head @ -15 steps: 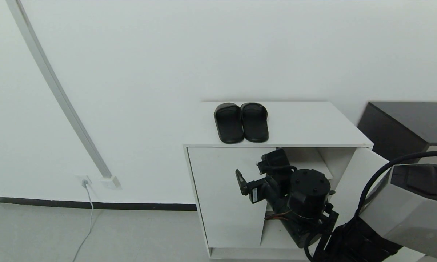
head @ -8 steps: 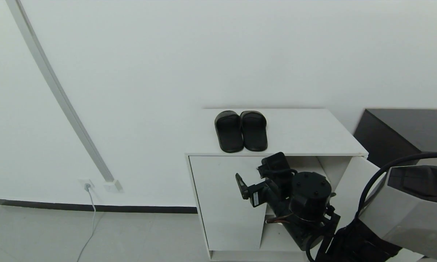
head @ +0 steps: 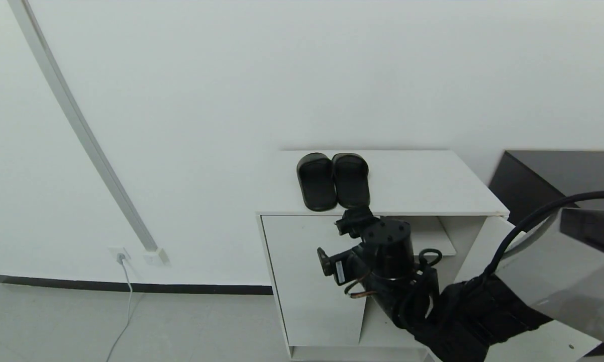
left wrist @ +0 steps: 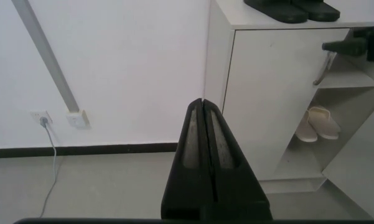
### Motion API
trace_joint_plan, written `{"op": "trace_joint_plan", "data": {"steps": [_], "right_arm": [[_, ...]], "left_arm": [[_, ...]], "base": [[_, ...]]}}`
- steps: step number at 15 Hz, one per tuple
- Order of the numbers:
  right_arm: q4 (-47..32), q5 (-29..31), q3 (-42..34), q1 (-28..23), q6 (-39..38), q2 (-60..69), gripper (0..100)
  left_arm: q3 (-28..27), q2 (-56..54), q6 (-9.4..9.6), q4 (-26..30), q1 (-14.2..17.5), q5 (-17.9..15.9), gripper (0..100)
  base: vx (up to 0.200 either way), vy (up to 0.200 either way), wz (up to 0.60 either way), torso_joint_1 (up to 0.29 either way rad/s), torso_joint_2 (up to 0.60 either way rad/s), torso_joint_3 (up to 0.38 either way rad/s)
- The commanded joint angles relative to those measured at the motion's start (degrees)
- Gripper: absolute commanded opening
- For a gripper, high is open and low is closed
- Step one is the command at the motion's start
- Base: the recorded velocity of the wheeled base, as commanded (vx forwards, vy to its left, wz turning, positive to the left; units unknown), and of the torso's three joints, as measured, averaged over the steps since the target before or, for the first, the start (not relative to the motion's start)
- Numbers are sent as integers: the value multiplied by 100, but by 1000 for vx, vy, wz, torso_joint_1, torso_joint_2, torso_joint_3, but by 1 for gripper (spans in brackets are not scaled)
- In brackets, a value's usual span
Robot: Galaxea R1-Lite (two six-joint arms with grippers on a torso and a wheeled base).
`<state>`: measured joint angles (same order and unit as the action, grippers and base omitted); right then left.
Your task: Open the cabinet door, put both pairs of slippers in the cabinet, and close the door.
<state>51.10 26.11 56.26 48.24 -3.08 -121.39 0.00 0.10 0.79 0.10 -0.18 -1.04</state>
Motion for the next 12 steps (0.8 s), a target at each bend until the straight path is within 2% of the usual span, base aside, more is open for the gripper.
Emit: {"op": "trace_joint_plan", "data": {"steps": [1,4,8,12], "right_arm": [[-821,500,1115,63,-694,292,100],[-953,570,1476,37,-641,248,100],[-1173,711,1555,-69,-641,72,100],[-1208,720,1563,-69,-632,54,100]], "left_arm": [[0,-1,9,-1,-8,-11,0],[0,-1,0,-1,1,-2,0],[0,-1,-9,-1,1,-2,0],[0,-1,-9,-1,-8,-11,0]], "base": [[0,0,0,0,0,0],[0,0,0,0,0,0],[0,0,0,0,0,0],[200,0,0,-1,0,6]]}}
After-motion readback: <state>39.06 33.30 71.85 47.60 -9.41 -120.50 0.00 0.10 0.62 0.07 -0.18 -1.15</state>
